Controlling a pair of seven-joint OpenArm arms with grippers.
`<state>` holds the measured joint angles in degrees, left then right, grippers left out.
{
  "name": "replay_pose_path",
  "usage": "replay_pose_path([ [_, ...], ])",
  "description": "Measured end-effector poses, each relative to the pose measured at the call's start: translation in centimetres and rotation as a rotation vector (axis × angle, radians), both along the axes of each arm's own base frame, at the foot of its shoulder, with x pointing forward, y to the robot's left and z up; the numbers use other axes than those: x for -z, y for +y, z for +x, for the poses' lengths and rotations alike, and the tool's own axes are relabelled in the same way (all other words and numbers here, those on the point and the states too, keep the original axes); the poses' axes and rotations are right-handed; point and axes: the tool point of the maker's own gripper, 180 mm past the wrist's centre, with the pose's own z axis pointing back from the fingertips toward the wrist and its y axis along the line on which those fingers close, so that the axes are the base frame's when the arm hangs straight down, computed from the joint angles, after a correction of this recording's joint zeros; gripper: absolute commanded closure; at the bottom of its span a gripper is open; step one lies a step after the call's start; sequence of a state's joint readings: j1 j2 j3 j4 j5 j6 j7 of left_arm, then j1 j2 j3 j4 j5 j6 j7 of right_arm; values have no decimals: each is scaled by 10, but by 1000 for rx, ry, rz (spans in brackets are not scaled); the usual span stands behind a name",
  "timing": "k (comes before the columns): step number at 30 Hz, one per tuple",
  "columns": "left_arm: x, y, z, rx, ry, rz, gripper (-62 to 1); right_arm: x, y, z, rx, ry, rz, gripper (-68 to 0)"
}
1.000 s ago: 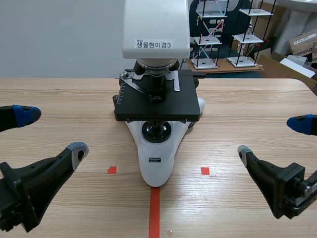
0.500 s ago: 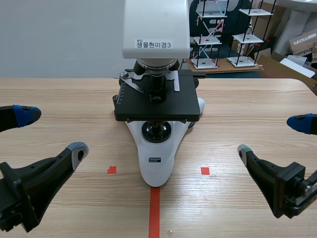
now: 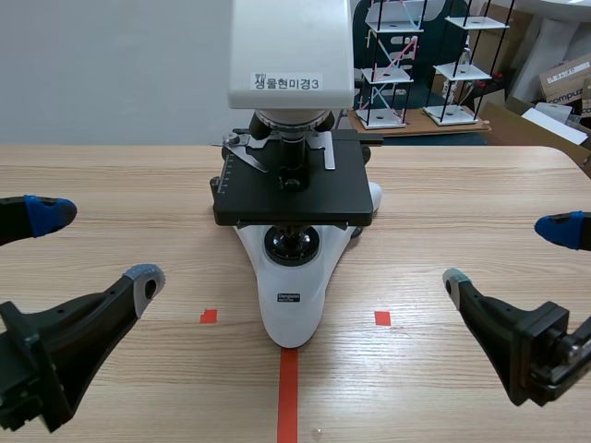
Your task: Point at the diaphragm
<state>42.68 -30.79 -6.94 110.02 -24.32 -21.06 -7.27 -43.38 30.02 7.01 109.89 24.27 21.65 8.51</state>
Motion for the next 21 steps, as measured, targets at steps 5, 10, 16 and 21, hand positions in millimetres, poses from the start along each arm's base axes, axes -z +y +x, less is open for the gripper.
replay_pose_path([
  [5,0,0,0,-1,2,0,-411,0,0,0,0,0,0,-679],
  [10,11,5,-1,-12,32,19,-59,0,0,0,0,0,0,-679],
  [16,52,31,-7,-77,118,25,-32,0,0,0,0,0,0,-679],
  [21,89,42,-28,-86,206,-32,-32,0,0,0,0,0,0,-679],
])
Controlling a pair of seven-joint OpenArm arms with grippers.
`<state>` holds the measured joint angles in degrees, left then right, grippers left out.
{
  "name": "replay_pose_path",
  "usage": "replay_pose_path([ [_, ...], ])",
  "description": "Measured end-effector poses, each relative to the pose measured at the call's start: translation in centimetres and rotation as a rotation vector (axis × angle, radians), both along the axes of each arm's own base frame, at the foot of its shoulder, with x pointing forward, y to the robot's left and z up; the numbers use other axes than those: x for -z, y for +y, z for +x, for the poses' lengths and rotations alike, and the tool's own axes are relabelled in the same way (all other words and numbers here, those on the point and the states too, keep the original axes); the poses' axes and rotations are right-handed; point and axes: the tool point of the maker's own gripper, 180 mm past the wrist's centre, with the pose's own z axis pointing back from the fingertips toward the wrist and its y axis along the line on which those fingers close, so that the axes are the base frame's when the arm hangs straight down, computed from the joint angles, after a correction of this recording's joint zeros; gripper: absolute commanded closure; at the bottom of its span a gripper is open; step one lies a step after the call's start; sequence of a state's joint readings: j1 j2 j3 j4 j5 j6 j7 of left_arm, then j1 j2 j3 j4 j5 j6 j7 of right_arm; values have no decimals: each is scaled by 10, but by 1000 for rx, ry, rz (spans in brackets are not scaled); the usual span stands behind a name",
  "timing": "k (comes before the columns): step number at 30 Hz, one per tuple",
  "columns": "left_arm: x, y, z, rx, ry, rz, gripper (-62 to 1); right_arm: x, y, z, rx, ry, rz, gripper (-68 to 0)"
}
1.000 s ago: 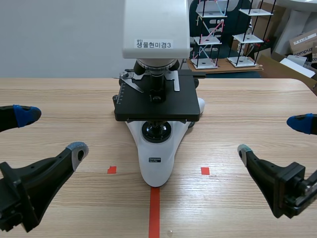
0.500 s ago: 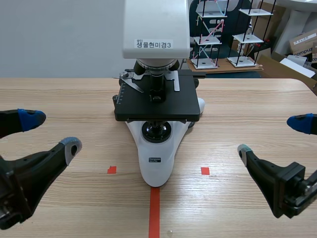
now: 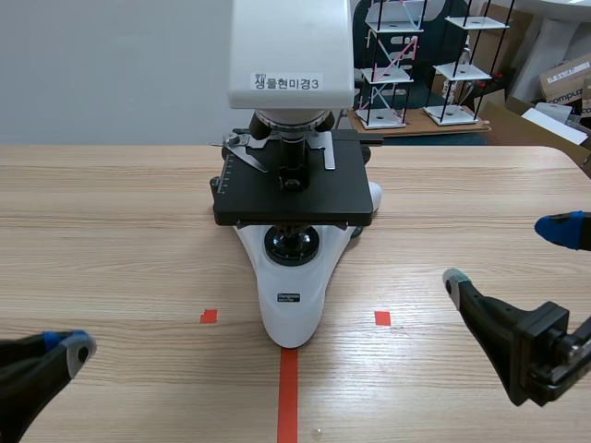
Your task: Point at the diaphragm
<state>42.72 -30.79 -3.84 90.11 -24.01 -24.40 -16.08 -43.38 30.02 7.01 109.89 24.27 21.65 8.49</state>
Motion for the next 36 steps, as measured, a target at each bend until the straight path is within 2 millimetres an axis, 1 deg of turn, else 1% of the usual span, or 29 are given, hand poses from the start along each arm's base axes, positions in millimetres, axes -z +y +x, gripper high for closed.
replay_pose_path([
  [3,18,13,-12,-30,23,-18,-32,0,0,0,0,0,0,-679],
  [7,31,28,-26,-68,-14,-47,-32,0,0,0,0,0,0,-679],
  [10,40,26,-31,-46,-38,-55,-32,0,0,0,0,0,0,-679],
  [17,52,8,-16,-34,-124,-131,-32,0,0,0,0,0,0,-679],
  [20,57,-2,-13,-14,-146,-161,-32,0,0,0,0,0,0,-679],
  [26,51,-17,11,-12,-222,-233,-32,0,0,0,0,0,0,-679],
  [31,44,-35,31,6,-270,-266,-32,0,0,0,0,0,0,-679],
  [36,45,-49,44,28,-293,-262,-32,0,0,0,0,0,0,-679],
])
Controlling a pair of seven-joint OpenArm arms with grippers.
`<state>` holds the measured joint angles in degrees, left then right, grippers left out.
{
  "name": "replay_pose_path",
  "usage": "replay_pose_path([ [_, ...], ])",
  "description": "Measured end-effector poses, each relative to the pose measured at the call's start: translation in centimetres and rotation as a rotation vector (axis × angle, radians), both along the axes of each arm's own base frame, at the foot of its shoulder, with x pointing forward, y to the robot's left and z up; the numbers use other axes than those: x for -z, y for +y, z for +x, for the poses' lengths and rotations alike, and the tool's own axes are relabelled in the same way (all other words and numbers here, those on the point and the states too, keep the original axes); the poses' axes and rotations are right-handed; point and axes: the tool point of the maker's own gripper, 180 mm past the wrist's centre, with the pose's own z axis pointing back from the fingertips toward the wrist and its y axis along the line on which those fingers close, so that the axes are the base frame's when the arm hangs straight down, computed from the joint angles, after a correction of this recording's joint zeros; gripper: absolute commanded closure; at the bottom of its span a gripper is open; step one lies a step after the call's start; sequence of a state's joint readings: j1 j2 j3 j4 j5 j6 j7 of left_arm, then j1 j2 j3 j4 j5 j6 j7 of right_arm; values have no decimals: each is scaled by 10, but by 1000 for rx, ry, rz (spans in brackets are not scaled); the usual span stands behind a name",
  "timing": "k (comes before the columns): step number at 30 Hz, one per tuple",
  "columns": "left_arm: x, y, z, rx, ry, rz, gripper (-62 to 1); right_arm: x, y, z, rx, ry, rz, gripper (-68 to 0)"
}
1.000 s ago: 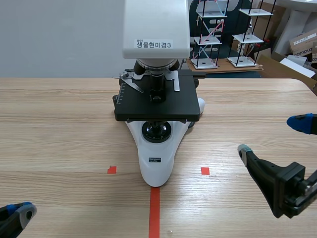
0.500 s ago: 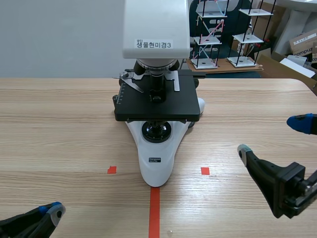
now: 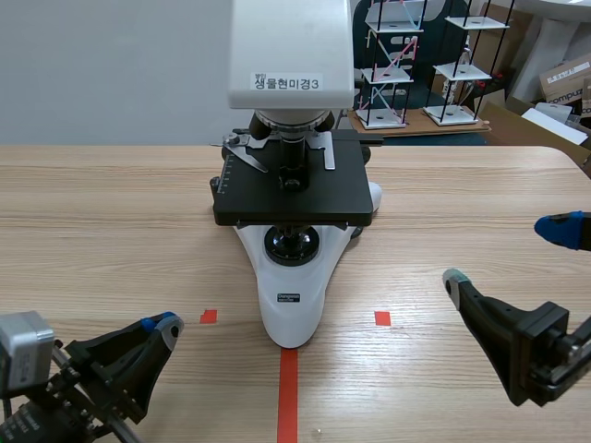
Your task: Point at the diaphragm
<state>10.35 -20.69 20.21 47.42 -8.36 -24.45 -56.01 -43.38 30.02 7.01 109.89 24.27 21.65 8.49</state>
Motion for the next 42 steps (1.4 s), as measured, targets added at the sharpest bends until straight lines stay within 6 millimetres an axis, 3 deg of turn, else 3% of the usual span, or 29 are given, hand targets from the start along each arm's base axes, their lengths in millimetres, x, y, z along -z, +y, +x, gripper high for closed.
replay_pose_path([
  [7,6,-9,21,-25,-8,-21,-32,0,0,0,0,0,0,-679],
  [13,6,-18,27,8,-47,-20,-32,0,0,0,0,0,0,-679],
  [18,5,-27,28,15,-64,-53,-32,0,0,0,0,0,0,-679],
  [32,3,-26,26,-6,-100,-117,-32,0,0,0,0,0,0,-679],
  [38,4,-43,17,68,-138,-56,-32,0,0,0,0,0,0,-679],
  [42,4,-44,18,60,-147,-47,-32,0,0,0,0,0,0,-679],
])
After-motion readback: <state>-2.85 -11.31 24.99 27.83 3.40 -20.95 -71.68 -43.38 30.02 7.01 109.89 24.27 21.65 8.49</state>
